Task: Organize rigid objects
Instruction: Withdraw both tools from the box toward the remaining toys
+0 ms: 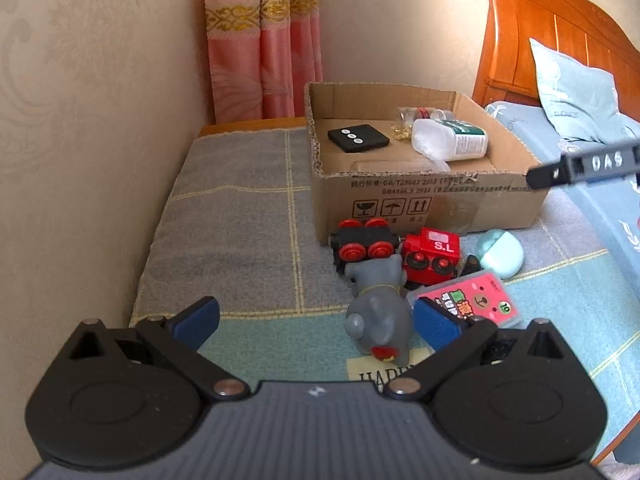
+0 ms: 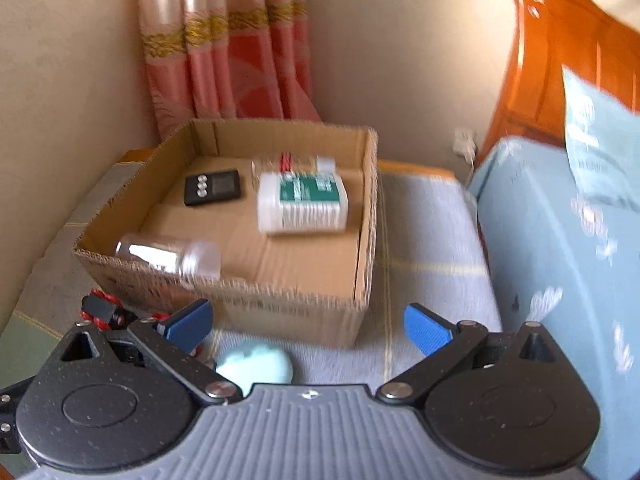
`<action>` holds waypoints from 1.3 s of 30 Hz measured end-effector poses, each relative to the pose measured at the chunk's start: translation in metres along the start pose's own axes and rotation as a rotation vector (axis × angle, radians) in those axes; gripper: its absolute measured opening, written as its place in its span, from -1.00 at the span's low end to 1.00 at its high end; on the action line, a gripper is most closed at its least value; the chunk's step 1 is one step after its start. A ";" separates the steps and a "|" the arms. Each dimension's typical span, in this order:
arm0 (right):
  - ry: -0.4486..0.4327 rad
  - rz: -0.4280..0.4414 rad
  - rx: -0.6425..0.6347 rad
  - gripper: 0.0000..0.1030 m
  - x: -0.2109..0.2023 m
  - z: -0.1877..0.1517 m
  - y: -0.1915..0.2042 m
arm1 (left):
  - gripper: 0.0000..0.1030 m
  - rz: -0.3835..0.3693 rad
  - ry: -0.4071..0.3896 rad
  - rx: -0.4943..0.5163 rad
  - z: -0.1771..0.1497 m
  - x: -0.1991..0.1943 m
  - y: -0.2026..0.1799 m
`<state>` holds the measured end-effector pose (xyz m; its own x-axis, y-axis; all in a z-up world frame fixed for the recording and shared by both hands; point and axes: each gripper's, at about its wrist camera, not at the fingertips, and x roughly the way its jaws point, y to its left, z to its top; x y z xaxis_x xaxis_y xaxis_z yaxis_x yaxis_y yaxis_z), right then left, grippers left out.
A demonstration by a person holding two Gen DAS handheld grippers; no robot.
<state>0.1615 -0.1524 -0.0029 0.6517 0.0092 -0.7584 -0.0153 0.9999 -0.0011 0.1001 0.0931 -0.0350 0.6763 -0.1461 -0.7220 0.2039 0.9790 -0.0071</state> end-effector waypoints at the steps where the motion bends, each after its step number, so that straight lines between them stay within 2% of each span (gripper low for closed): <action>1: 0.012 0.004 0.023 1.00 0.004 -0.004 -0.001 | 0.99 0.000 -0.002 0.001 0.000 0.000 0.000; 5: 0.078 0.000 0.102 1.00 0.025 -0.020 -0.002 | 0.99 -0.003 -0.008 0.000 0.001 -0.002 0.000; 9: 0.136 -0.016 0.130 1.00 0.048 -0.032 0.007 | 0.99 0.006 -0.005 -0.009 0.000 -0.002 0.004; 19: 0.121 -0.086 0.144 1.00 0.073 -0.038 0.030 | 0.99 0.001 0.019 -0.017 -0.003 0.001 0.006; 24: 0.096 -0.147 0.080 1.00 0.083 -0.041 0.034 | 0.99 -0.022 0.035 0.002 -0.003 0.005 -0.002; 32: 0.123 -0.119 0.082 1.00 0.076 -0.050 0.006 | 0.99 -0.048 0.071 0.027 -0.005 0.022 -0.014; 39: 0.105 -0.088 0.054 1.00 0.071 -0.060 -0.005 | 0.99 -0.022 0.130 0.011 -0.016 0.042 -0.004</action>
<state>0.1623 -0.1579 -0.0965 0.5657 -0.0769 -0.8210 0.0811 0.9960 -0.0374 0.1161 0.0856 -0.0764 0.5747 -0.1469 -0.8051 0.2257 0.9741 -0.0166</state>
